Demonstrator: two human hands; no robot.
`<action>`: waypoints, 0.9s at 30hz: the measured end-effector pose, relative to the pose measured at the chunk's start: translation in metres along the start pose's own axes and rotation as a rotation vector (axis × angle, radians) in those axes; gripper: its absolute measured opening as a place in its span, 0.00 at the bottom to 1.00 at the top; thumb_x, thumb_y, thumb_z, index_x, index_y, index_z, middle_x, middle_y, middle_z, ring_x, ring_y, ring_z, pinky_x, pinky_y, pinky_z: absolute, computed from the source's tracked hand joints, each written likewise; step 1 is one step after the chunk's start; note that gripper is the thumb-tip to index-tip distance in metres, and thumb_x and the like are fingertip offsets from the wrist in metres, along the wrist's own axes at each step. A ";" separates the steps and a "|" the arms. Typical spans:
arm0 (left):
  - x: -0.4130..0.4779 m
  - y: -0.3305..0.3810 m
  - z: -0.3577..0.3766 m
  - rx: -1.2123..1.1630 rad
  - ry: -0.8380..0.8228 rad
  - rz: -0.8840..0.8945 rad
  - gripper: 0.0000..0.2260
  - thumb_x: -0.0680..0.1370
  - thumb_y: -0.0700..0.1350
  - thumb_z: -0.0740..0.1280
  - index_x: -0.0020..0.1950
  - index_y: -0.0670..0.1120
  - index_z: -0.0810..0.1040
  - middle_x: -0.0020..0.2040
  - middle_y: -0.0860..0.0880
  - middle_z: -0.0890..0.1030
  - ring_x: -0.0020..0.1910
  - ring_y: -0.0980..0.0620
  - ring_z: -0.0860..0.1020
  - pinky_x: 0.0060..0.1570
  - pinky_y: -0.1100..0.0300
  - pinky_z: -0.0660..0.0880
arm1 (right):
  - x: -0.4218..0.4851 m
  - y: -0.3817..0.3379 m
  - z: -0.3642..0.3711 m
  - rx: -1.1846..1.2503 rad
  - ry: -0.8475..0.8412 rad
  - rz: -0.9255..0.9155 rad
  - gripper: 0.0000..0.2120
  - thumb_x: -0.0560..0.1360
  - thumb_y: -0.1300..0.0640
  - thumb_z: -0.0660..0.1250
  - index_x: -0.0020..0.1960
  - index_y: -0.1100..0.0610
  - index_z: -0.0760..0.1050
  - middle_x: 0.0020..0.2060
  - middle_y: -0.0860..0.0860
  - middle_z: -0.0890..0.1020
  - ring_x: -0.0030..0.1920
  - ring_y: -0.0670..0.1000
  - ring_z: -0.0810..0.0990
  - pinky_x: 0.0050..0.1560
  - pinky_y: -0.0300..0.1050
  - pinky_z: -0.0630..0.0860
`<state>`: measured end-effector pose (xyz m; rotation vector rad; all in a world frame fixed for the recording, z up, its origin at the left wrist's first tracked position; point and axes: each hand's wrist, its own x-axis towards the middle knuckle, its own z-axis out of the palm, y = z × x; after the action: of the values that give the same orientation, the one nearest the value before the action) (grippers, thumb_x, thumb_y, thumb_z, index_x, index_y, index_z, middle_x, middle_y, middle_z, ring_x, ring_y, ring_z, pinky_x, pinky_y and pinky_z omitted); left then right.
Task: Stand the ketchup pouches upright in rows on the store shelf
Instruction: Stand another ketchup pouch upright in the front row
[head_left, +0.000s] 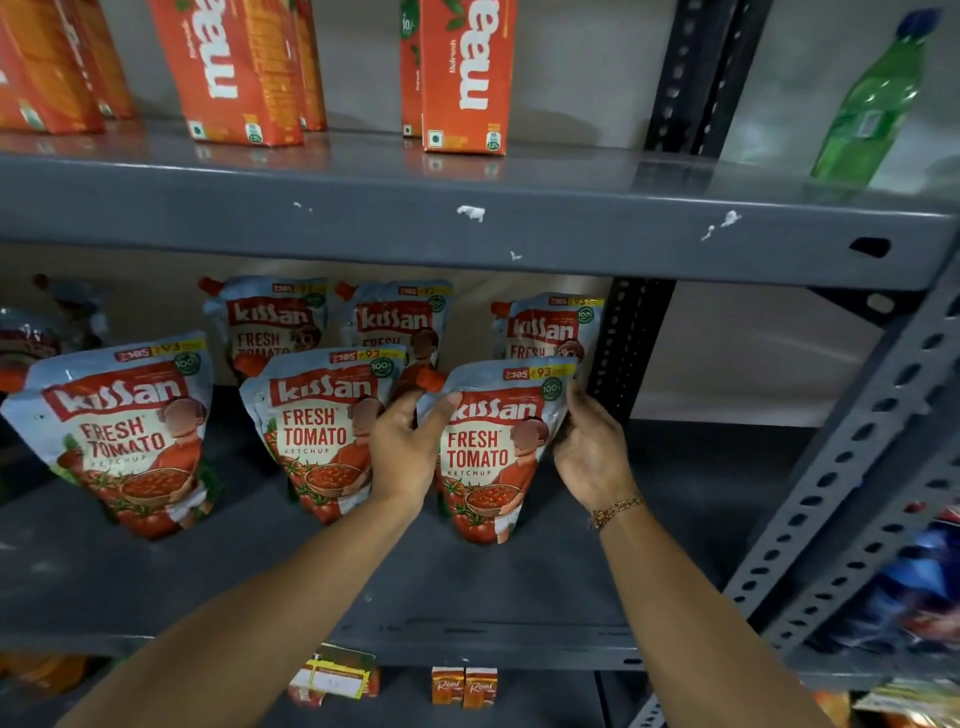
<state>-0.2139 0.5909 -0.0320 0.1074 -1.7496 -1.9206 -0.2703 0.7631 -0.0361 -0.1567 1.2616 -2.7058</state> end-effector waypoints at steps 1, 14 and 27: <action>0.000 -0.003 -0.003 0.001 -0.005 -0.017 0.07 0.74 0.42 0.70 0.36 0.45 0.78 0.32 0.53 0.84 0.36 0.56 0.83 0.37 0.63 0.78 | -0.002 0.003 -0.001 -0.017 0.021 -0.001 0.21 0.74 0.56 0.65 0.63 0.66 0.73 0.59 0.60 0.79 0.62 0.60 0.77 0.64 0.56 0.73; 0.002 -0.039 0.014 0.104 -0.037 -0.218 0.02 0.70 0.49 0.74 0.37 0.54 0.82 0.44 0.48 0.86 0.50 0.46 0.84 0.53 0.41 0.79 | -0.005 0.009 -0.006 0.120 0.280 -0.057 0.05 0.77 0.65 0.62 0.47 0.60 0.77 0.46 0.56 0.81 0.51 0.54 0.79 0.69 0.59 0.67; 0.008 -0.034 0.055 0.028 -0.175 -0.301 0.02 0.74 0.44 0.71 0.45 0.50 0.82 0.52 0.43 0.85 0.52 0.46 0.83 0.57 0.46 0.79 | 0.004 -0.009 -0.025 0.177 0.365 -0.104 0.08 0.76 0.63 0.62 0.39 0.55 0.74 0.43 0.53 0.81 0.47 0.53 0.79 0.66 0.58 0.71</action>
<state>-0.2537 0.6373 -0.0528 0.2310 -1.9683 -2.1735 -0.2795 0.7871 -0.0450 0.3140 1.1094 -3.0167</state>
